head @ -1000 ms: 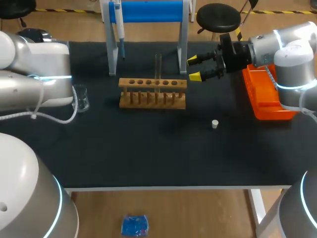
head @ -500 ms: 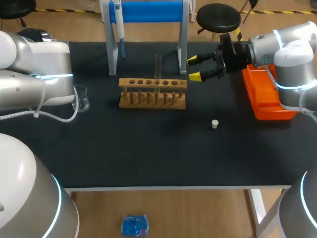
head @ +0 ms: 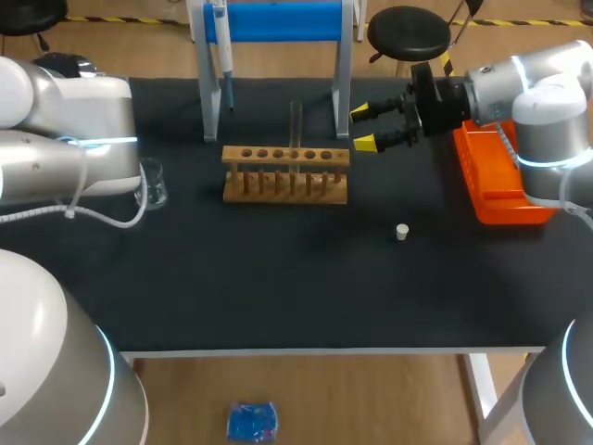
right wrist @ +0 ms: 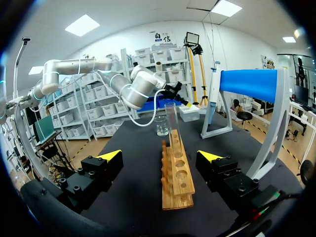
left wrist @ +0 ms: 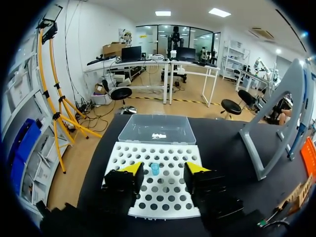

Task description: Invert the test tube, pick up the pipette, mount the tip to pipette, aspirate from beaker and dispense into the tube, eject the tip, return the pipette, and cap with the stopper.

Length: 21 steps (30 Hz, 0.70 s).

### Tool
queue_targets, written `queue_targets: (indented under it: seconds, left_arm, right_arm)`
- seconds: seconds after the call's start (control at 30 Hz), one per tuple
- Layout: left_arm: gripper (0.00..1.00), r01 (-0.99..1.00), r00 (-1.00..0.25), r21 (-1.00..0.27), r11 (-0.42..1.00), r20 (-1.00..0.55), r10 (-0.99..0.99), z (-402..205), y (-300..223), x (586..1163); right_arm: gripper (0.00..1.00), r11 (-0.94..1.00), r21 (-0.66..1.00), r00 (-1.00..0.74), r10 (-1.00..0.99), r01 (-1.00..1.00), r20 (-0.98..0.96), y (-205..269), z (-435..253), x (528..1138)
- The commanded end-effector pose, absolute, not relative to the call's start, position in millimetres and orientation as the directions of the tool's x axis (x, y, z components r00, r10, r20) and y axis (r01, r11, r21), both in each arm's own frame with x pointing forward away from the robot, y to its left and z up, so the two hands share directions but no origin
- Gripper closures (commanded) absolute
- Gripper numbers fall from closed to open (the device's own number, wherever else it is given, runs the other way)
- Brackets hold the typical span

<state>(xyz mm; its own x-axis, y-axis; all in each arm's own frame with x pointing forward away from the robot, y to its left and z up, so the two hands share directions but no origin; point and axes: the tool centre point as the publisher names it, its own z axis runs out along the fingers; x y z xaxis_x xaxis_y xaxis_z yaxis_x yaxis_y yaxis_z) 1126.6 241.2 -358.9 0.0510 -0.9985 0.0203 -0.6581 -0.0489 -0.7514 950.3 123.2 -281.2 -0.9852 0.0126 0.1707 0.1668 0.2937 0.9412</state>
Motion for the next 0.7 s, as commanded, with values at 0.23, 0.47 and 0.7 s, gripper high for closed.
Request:
queue_targets:
  seconds: [0.23, 0.47, 0.7]
  left_arm:
    - [0.65, -0.67, 0.05, -0.742, -0.029, -0.007, -0.999, -364.0, 240.2, 1133.2]
    - [0.73, -0.673, 0.054, -0.739, -0.016, -0.028, -0.998, -365.4, 240.7, 1132.7]
    - [0.91, -0.675, 0.057, -0.738, -0.012, -0.036, -0.998, -366.5, 240.7, 1132.4]
  right_arm:
    - [0.0, 0.294, 0.941, -0.985, 0.014, 0.166, 0.17, 123.2, -281.2, 949.8]
    - [0.0, 0.294, 0.941, -0.985, 0.014, 0.166, 0.17, 123.2, -281.2, 949.8]
    - [0.0, 0.294, 0.941, -0.985, 0.014, 0.166, 0.17, 123.2, -281.2, 949.8]
